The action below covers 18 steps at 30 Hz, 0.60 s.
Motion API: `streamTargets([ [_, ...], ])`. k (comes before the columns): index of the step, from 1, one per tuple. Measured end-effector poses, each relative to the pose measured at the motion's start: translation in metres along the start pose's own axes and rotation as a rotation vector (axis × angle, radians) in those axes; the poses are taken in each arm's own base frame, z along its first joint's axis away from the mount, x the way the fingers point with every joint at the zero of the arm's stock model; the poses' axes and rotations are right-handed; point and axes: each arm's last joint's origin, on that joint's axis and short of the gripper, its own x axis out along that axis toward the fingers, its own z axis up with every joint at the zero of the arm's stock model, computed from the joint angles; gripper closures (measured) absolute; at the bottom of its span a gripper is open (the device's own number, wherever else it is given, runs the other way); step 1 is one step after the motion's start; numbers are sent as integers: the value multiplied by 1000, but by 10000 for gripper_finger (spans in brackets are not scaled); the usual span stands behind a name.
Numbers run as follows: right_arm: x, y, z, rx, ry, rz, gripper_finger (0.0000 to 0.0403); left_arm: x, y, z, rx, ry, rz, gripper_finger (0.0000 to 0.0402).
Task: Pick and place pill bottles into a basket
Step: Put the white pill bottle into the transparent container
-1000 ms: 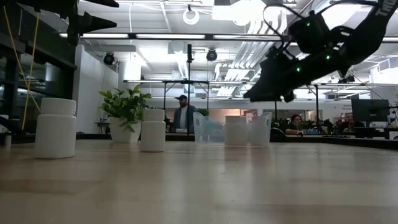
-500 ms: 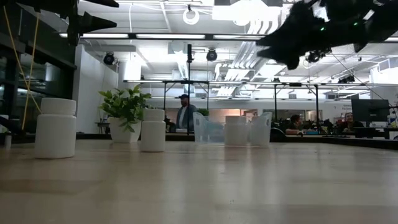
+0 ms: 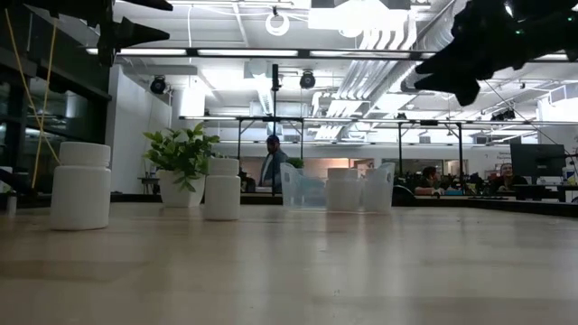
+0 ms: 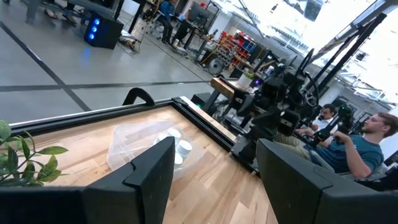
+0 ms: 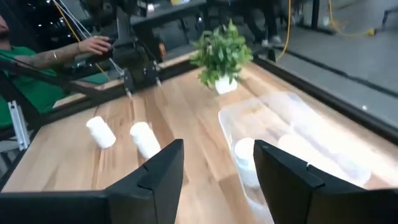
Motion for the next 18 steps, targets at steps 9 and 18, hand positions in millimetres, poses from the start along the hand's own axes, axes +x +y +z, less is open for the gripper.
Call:
streamTargets([
  [9,-14,1,-15,13,-56,-1,251,0,0,0,0,0,0,142],
  [18,-11,-5,-51,90,-271,118,274,0,0,0,7,0,0,142],
])
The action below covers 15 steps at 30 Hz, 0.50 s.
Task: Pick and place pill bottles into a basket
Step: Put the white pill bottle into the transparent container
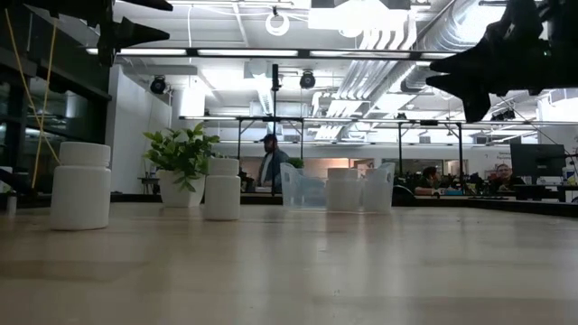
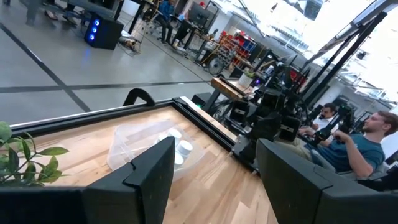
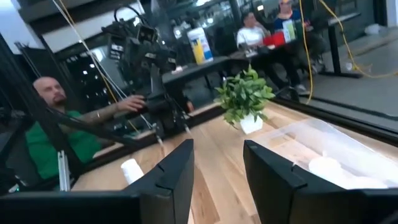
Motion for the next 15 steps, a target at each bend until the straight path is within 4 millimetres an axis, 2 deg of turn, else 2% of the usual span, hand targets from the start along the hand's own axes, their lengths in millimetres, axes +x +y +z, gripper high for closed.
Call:
streamTargets([
  [9,-2,-4,-9,26,-24,-39,268,0,-1,1,133,-6,-7,142],
  [15,-2,-5,-9,27,-20,-41,269,8,-10,-2,162,25,-137,142],
])
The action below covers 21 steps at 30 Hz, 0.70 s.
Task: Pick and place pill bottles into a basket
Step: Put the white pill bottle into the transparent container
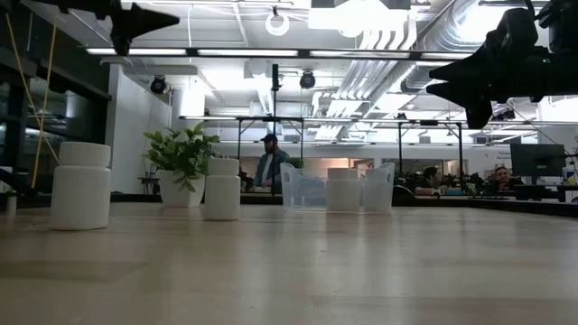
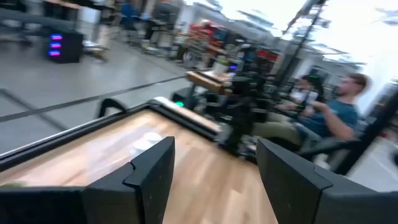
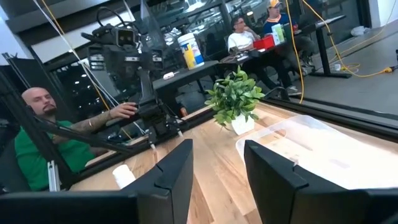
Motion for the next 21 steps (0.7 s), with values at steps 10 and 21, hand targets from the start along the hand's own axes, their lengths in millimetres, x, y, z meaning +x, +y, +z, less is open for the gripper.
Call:
streamTargets([
  [10,0,-2,-2,35,10,-53,269,37,-26,-1,126,206,-147,142],
  [21,0,-4,-6,74,45,-69,269,83,-58,-3,309,798,-199,123],
])
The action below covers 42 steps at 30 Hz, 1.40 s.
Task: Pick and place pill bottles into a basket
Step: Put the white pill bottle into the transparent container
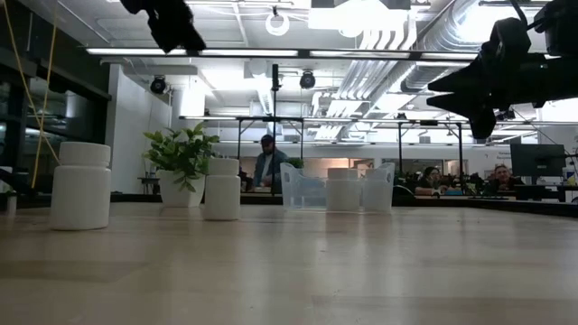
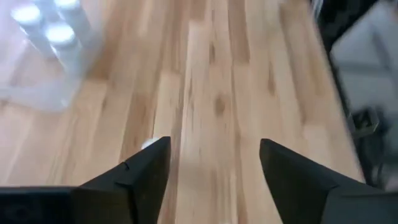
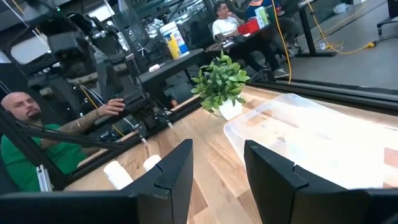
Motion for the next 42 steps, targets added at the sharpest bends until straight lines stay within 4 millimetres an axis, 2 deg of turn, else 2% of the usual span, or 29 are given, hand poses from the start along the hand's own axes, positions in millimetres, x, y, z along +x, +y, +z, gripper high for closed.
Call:
streamTargets([
  [5,0,0,0,0,2,-1,268,24,-10,1,86,159,5,73],
  [10,0,-1,-1,0,12,-6,269,47,-28,-10,124,257,-19,22],
  [13,0,-1,-2,-1,22,-10,268,55,-39,-19,119,320,-32,5],
  [22,0,-2,-4,-4,44,-22,268,71,-62,-46,165,490,-51,24],
  [31,0,-3,-5,-5,55,-27,268,88,-59,-66,159,602,-5,21],
  [42,0,-3,-6,-6,64,-32,268,107,-59,-79,170,671,21,21],
])
